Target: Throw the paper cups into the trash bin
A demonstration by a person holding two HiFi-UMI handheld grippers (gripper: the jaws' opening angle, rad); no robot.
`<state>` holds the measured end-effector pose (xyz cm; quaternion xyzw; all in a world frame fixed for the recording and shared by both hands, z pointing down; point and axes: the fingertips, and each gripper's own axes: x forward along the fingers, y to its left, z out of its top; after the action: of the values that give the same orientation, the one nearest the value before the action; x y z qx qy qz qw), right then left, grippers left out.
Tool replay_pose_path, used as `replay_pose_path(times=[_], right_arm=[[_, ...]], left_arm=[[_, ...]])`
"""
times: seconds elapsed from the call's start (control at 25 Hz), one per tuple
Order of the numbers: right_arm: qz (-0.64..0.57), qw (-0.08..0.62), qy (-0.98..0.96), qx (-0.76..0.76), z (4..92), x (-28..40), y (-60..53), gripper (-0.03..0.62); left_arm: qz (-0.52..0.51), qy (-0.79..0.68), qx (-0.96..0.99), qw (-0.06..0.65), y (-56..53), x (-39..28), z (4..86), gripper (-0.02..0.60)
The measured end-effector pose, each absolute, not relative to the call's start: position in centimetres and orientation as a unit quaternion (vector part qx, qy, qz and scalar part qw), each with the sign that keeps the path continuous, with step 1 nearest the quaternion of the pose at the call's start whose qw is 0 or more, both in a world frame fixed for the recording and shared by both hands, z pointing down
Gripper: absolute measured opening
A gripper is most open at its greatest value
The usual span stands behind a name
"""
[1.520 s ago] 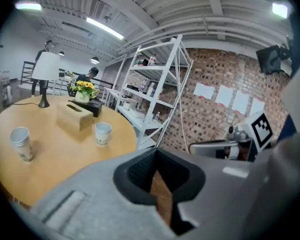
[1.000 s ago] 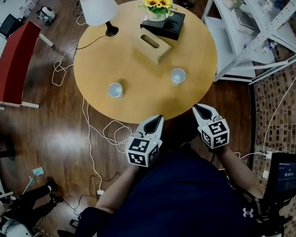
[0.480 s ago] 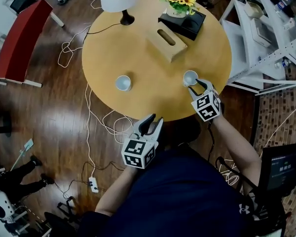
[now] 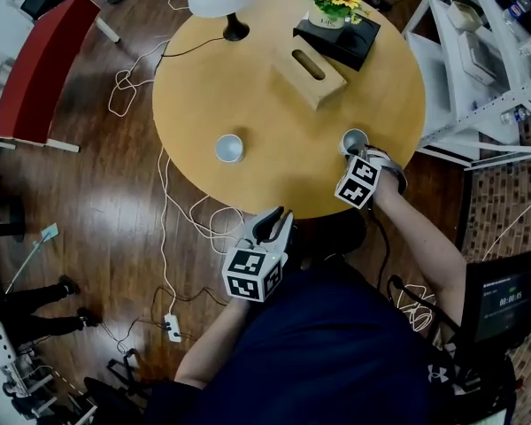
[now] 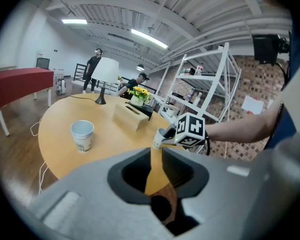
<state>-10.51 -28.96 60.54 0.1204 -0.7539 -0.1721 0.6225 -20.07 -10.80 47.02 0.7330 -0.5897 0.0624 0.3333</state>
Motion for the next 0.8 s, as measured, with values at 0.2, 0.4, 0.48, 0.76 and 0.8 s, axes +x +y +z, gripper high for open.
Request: replay_pose_path(times=[0.2, 0.4, 0.48, 0.76, 0.8], right_arm=[[-0.117, 0.595, -0.777, 0.169, 58.0, -8.5, -27.7, 0.029], [-0.05, 0.563, -0.778, 0.274, 55.7, -0.6, -29.2, 0.029], [-0.025, 0.563, -0.759, 0.328, 55.2, 4.8, -29.1, 0.029], [0.093, 0.541, -0.711, 0.44, 57.6, 17.5, -21.1, 0.029], [0.1, 0.537, -0.712, 0.44, 58.4, 18.2, -20.2, 0.029]], left_arm=[[0.068, -0.56, 0.753, 0.339, -11.2, -19.0, 46.5, 0.052], [0.094, -0.503, 0.793, 0.331, -14.1, -14.9, 47.9, 0.046], [0.113, -0.467, 0.82, 0.311, -15.1, -12.3, 48.5, 0.046], [0.178, -0.333, 0.887, 0.266, -13.9, -1.9, 47.9, 0.046], [0.186, -0.319, 0.89, 0.266, -13.3, -0.5, 48.1, 0.046]])
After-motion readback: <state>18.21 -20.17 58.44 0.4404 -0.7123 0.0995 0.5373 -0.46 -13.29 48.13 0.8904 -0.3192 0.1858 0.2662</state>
